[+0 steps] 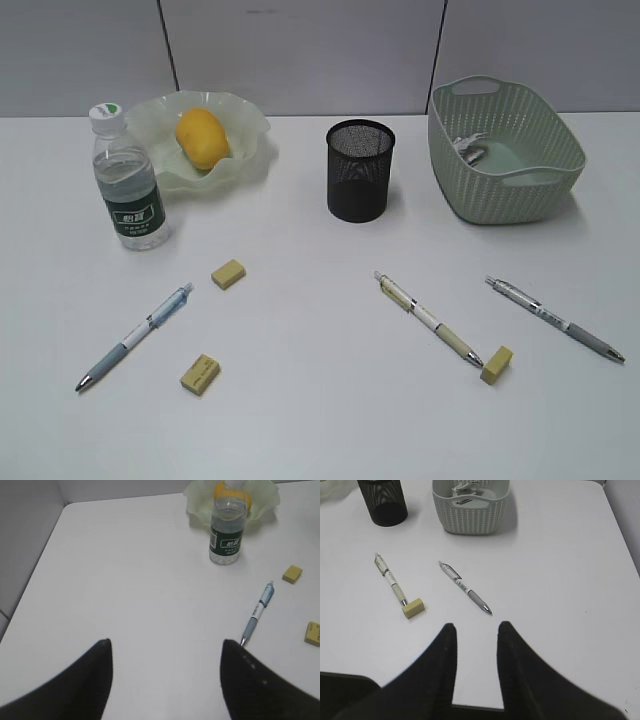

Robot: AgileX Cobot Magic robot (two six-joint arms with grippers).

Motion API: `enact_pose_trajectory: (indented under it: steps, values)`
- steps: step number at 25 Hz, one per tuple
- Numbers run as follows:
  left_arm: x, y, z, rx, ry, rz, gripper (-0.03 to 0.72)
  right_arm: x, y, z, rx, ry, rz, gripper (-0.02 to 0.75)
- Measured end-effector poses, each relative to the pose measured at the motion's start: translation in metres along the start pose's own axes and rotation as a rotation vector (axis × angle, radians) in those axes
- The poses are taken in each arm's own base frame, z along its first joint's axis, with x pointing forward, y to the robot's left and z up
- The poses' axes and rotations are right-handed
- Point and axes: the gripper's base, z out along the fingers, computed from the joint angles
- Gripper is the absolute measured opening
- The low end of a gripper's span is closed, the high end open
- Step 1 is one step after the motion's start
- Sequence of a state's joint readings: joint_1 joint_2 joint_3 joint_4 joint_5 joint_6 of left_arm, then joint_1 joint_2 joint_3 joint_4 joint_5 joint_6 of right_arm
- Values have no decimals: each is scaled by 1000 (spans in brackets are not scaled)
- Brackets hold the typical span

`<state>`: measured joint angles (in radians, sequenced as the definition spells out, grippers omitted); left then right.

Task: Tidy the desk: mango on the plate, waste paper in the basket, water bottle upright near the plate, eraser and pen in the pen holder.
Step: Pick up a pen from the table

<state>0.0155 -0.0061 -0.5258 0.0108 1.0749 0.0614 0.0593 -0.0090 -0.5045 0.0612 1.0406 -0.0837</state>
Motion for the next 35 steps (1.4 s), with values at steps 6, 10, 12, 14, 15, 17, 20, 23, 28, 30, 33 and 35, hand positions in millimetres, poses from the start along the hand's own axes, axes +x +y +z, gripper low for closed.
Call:
enact_pose_trajectory:
  steps: [6,10,12,14,15,17,20,23,28,30,33,35]
  values:
    - [0,0,0,2,0,-1,506,0,0,0,0,0,0,238]
    - [0,-2,0,17,-1,-26,505,0,0,0,0,0,0,238]
    - [0,-3,0,18,-2,-42,505,0,0,0,0,0,0,238]
    - [0,-4,0,21,-2,-49,505,0,0,0,0,0,0,238]
    - [0,-4,0,26,-2,-50,505,0,0,0,0,0,0,238]
    - [0,-4,0,50,-3,-40,505,0,0,0,0,0,0,238]
    - [0,-4,0,100,-5,-18,505,0,0,0,0,0,0,238]
    - [0,-4,0,116,-6,-12,504,0,0,0,0,0,0,238]
    - [0,-4,0,118,-6,-12,482,0,0,0,0,0,0,238]
    - [0,-4,0,118,-7,-12,476,0,0,0,0,0,0,238]
    - [0,-4,0,118,-7,-12,473,0,0,0,0,0,0,239]
    - [0,-4,0,119,-7,-13,473,0,0,0,0,0,0,239]
